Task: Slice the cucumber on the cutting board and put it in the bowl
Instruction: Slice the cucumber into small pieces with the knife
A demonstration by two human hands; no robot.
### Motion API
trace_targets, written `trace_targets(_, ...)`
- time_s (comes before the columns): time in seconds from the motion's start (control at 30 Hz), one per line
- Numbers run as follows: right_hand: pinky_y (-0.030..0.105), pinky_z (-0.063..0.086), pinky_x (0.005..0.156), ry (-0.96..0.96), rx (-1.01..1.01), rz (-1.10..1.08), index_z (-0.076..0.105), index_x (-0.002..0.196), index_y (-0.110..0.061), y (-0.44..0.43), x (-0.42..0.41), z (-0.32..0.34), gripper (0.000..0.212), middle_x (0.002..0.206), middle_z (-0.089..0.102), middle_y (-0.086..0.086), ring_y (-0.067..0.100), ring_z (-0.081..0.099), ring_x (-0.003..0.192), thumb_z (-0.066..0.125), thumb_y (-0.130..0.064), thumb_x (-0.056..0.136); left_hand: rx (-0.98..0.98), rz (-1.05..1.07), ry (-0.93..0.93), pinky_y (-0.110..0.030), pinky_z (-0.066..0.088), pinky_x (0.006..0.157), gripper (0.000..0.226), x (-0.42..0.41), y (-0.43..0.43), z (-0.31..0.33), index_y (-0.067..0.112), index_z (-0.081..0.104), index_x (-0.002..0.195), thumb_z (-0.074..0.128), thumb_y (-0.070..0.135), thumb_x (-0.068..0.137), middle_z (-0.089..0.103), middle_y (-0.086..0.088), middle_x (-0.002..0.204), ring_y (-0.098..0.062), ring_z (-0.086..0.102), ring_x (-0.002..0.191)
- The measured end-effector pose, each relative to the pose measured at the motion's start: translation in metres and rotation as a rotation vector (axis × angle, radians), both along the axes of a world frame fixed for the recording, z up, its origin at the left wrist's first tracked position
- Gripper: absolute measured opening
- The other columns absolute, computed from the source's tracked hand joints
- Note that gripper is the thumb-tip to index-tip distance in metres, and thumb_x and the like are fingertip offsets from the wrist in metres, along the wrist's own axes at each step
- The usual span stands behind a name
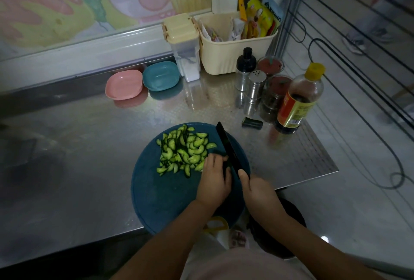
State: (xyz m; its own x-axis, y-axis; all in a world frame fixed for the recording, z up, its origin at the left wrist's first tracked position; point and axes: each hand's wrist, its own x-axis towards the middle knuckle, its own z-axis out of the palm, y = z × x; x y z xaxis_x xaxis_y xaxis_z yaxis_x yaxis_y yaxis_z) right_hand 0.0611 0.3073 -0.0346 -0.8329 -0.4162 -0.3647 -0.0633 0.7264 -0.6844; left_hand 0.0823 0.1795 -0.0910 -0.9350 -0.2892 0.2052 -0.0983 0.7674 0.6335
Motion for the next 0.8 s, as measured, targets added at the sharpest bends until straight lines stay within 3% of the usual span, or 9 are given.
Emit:
trace_targets(0.17,0.031,0.038,0.07,-0.04,0.056,-0.012,0.046,0.081,-0.012,-0.008,-0.003,-0.008,0.05,0.074,0.049,0.008,0.021,0.048,0.076,0.019,-0.052,0.097,-0.001,0.006,-0.001,-0.026,0.034,0.082,0.027,0.0,0.0,0.002,0.005,0.053,0.102,0.038,0.022,0.088,0.048,-0.01,0.098,-0.015,0.039,0.091)
trace_targets(0.27,0.024,0.037,0.062,0.023,0.077,-0.027,0.052,0.088,-0.006,-0.015,-0.007,-0.018,0.058,0.07,0.049,0.004,0.019,0.047,0.066,0.018,-0.051,0.097,0.003,-0.002,0.0,-0.025,0.035,0.083,0.03,0.0,0.0,0.002,0.004,0.055,0.105,0.038,0.022,0.088,0.049,-0.011,0.099,-0.015,0.04,0.093)
trace_targets(0.37,0.024,0.033,0.057,0.093,0.08,-0.091,0.049,0.075,-0.009,-0.017,-0.011,-0.023,0.047,0.072,0.059,0.007,0.017,0.048,0.061,0.027,-0.041,0.101,-0.002,-0.024,0.003,-0.024,0.035,0.086,0.032,0.003,-0.003,0.0,0.004,0.055,0.111,0.04,0.022,0.089,0.051,-0.011,0.103,-0.015,0.042,0.097)
trace_targets(0.47,0.025,0.033,0.059,0.094,0.1,-0.055,0.046,0.07,-0.012,-0.014,-0.011,-0.023,0.047,0.062,0.048,-0.003,0.017,0.049,0.063,0.025,-0.041,0.101,-0.035,-0.054,0.003,-0.024,0.034,0.09,0.035,0.009,-0.004,-0.002,0.005,0.054,0.119,0.041,0.021,0.091,0.051,-0.009,0.108,-0.016,0.041,0.102)
trace_targets(0.8,0.023,0.032,0.046,0.031,-0.038,-0.055,0.036,0.051,-0.016,0.001,-0.004,-0.009,0.055,0.05,0.04,-0.001,0.011,0.038,0.046,0.028,-0.04,0.1,-0.042,-0.022,-0.041,-0.034,0.04,0.086,0.031,0.009,-0.003,0.0,0.008,0.052,0.111,0.035,0.025,0.091,0.048,-0.008,0.102,-0.019,0.043,0.096)
